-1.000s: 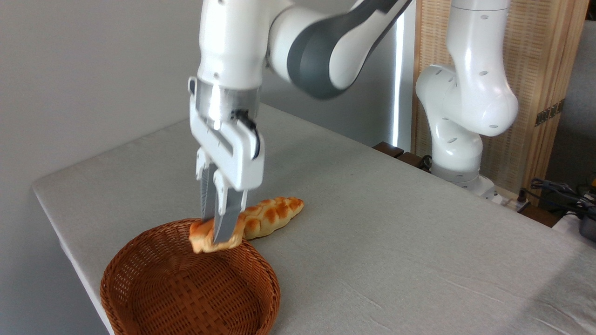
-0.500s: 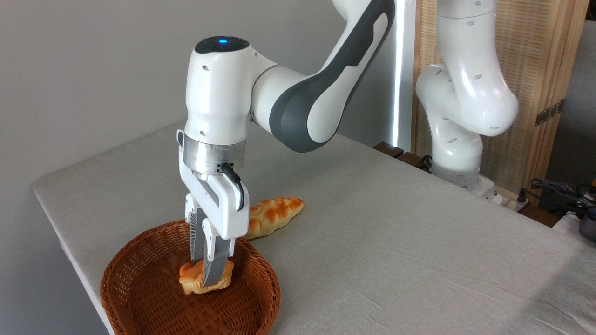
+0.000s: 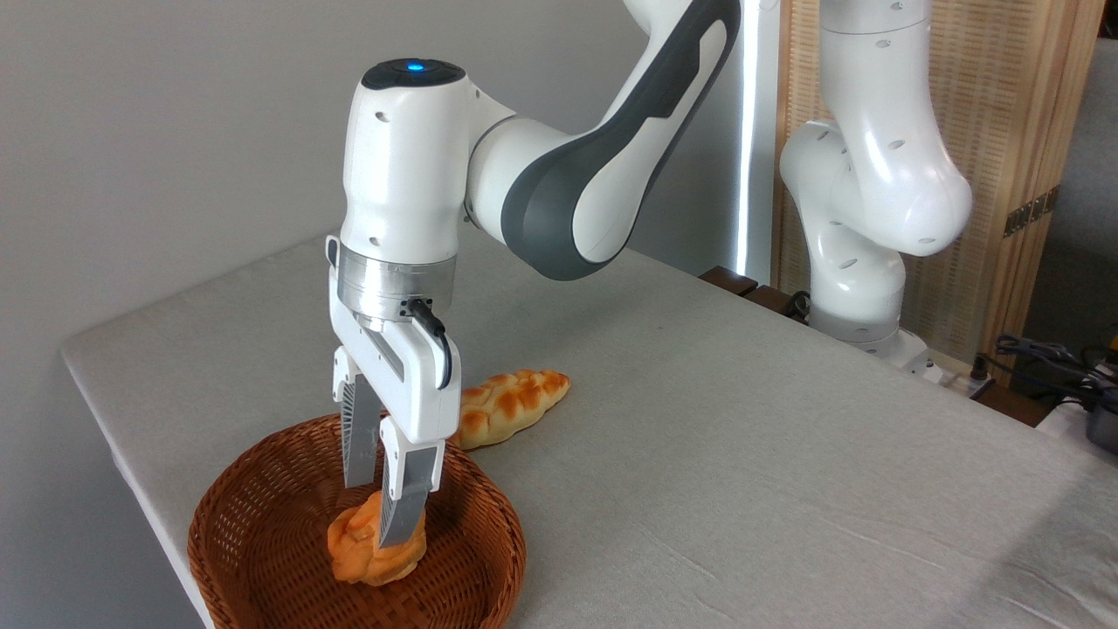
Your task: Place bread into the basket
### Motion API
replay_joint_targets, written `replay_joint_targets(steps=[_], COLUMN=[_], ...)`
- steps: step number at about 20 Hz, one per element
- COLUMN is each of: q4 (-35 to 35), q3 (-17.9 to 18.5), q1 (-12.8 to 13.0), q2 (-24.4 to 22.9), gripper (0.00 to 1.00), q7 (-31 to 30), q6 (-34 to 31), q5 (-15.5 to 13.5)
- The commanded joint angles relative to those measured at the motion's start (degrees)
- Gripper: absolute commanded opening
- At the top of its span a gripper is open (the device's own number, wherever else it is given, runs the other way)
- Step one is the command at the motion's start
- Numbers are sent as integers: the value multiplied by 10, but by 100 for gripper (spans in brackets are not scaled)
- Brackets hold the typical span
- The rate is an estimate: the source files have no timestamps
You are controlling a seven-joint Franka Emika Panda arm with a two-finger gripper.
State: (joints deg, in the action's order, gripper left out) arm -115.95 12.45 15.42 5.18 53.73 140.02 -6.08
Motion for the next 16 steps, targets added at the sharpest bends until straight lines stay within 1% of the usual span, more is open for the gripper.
replay_joint_targets(steps=[1, 4, 5, 7, 9, 12, 13, 15, 16], q4=[12, 24, 25, 27, 45, 97, 103, 102, 102], q3=[3, 2, 2, -7, -8, -11, -12, -12, -12], q1=[3, 3, 3, 3, 3, 3, 3, 3, 3], q2=[-12, -46, -58, -78, -97, -98, -98, -95, -95], gripper=[100, 100, 100, 100, 100, 100, 100, 100, 100], q7=[-3, -68, -80, -83, -100, -126, -125, -126, -127], q6=[3, -17, -36, -83, -131, -237, -257, -266, -274], q5=[-27, -29, -27, -27, -28, -21, -18, 4, 8])
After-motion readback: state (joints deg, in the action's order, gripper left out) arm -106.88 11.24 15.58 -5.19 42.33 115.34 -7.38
